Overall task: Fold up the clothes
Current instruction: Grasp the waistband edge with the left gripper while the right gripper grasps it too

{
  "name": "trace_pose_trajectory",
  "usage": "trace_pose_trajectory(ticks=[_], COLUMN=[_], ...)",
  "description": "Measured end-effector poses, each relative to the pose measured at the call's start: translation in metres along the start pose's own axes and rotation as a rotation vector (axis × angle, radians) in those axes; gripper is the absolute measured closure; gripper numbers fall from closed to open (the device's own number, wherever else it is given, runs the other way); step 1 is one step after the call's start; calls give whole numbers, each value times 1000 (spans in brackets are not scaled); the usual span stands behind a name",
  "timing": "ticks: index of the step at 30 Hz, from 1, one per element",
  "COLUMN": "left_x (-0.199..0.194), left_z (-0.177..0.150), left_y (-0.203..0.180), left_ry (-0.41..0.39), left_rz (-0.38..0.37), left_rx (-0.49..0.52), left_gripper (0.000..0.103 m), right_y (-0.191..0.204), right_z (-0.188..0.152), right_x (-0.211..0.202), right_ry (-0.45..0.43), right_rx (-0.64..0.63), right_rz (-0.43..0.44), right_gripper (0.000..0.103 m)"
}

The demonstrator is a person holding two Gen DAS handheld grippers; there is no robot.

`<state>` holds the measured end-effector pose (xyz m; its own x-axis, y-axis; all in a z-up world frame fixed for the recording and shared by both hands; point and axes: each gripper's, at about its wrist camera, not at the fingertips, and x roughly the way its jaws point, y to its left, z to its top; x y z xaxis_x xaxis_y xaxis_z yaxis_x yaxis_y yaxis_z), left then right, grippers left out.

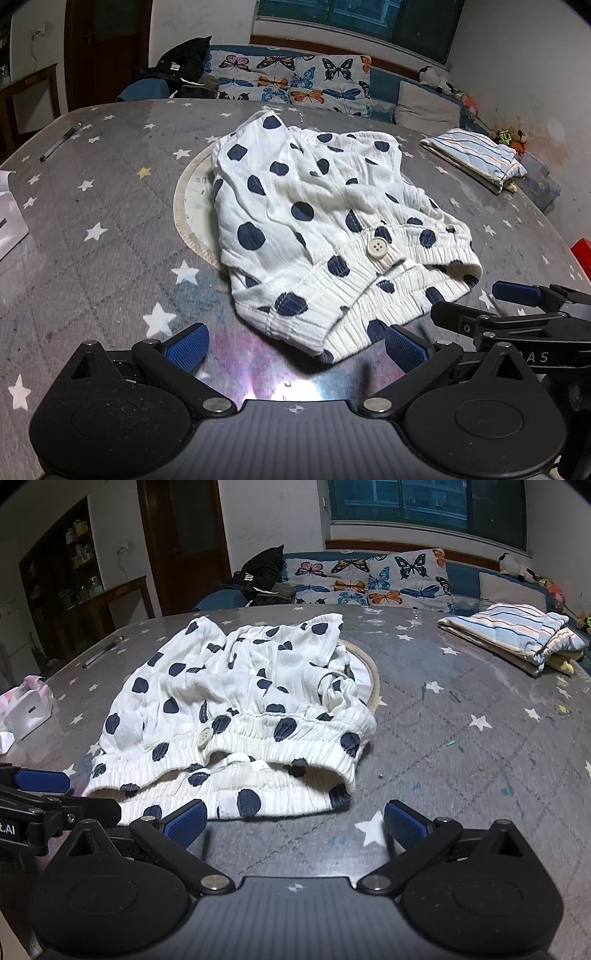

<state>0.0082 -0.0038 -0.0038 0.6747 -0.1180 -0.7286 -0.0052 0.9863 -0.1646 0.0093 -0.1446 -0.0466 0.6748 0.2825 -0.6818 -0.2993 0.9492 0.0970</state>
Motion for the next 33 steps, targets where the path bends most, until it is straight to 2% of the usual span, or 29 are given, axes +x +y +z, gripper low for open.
trace_pose_trajectory(ticks=[8, 14, 17, 21, 24, 27, 28, 30, 33], left_x=[3, 5, 6, 10, 13, 13, 13, 13, 12], left_z=[7, 9, 8, 6, 4, 5, 5, 6, 8], left_y=[1, -3, -6, -8, -9, -9, -8, -6, -3], left_ry=[-16, -26, -19, -12, -13, -21, -23, -25, -31], left_rz=[5, -18, -29, -36, -29, -16, -12, -14, -21], left_rx=[-4, 26, 44, 65, 83, 100, 102, 98, 90], left_gripper=[0, 1, 5, 18, 23, 34, 40, 45, 56], right_y=[-3, -9, -13, -17, -20, -19, -19, -20, -19], right_z=[6, 10, 13, 15, 16, 18, 18, 20, 21], right_x=[5, 9, 10, 13, 15, 17, 17, 18, 18], right_ry=[-1, -5, -4, 0, 5, 0, -1, -5, -11], right_rx=[-3, 7, 19, 19, 23, 7, 8, 11, 10], right_rz=[-5, -21, -24, -42, -42, -59, -59, -59, -48], right_gripper=[0, 0, 1, 9, 14, 24, 28, 30, 39])
